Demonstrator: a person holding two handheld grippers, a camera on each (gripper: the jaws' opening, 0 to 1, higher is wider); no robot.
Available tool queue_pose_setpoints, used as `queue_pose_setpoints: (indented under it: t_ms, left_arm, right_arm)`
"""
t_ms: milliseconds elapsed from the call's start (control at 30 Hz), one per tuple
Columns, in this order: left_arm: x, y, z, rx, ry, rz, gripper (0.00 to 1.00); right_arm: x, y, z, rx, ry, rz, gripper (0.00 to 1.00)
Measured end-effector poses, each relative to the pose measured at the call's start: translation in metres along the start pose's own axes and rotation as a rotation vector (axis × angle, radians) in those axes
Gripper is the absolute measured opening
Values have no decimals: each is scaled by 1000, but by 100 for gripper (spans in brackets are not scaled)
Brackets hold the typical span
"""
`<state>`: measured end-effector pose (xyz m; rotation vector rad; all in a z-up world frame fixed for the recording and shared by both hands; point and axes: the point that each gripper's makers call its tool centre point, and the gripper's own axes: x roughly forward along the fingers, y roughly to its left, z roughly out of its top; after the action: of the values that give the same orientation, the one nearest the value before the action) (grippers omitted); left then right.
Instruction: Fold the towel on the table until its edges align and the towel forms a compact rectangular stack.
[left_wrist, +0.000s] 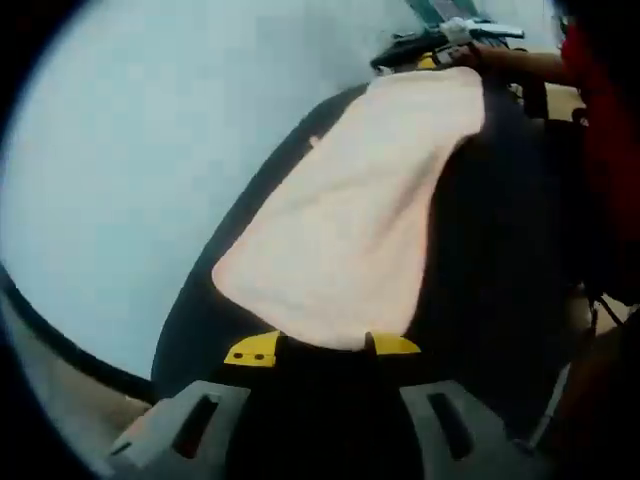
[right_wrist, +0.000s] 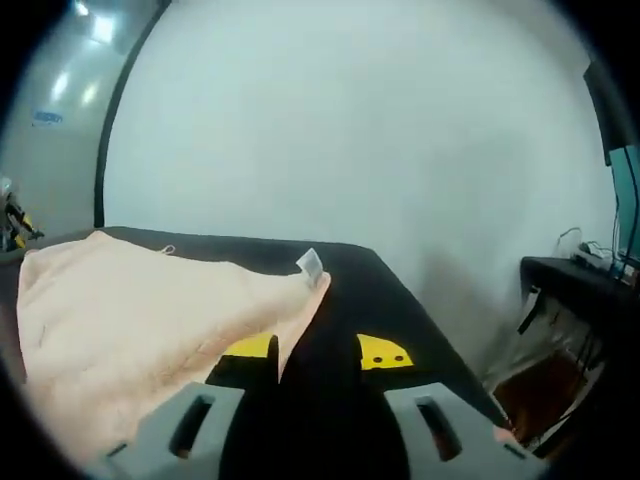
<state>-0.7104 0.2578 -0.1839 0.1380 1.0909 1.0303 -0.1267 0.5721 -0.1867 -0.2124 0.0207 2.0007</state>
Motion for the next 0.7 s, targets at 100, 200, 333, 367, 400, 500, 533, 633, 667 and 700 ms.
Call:
queue_pose_setpoints:
  t_ms: [100,200,333,367,400,500,533,633,667,700]
  left_arm:
    - [-4,-17,19,81,42,19,32]
    - [4,-19,1,193,135,15,31]
    - [17,-24,-11,375,208,22,25]
    - [19,-25,-12,358,205,26,25]
    - [22,-23,-11,358,193,42,25]
    - [24,-18,-9,332,181,92,10]
    - [23,-17,-9,333,179,97,7]
    - [10,-17,-2,277,115,86,4]
    - [6,-15,0,286,109,94,4]
    - [0,-11,2,284,100,112,4]
  right_arm:
    - [-21,28,9,-103,-53,73,26]
    - [-36,42,4,-160,-3,135,22]
    - [-70,60,6,-406,37,210,20]
    - [-80,65,9,-465,30,234,21]
    - [-91,66,11,-516,33,233,23]
    - [-116,66,11,-678,52,224,21]
    - [-119,68,4,-727,77,241,21]
    - [-131,79,-25,-997,169,310,21]
    - [-134,81,-36,-1094,189,338,21]
    - [-136,82,-45,-1168,205,355,20]
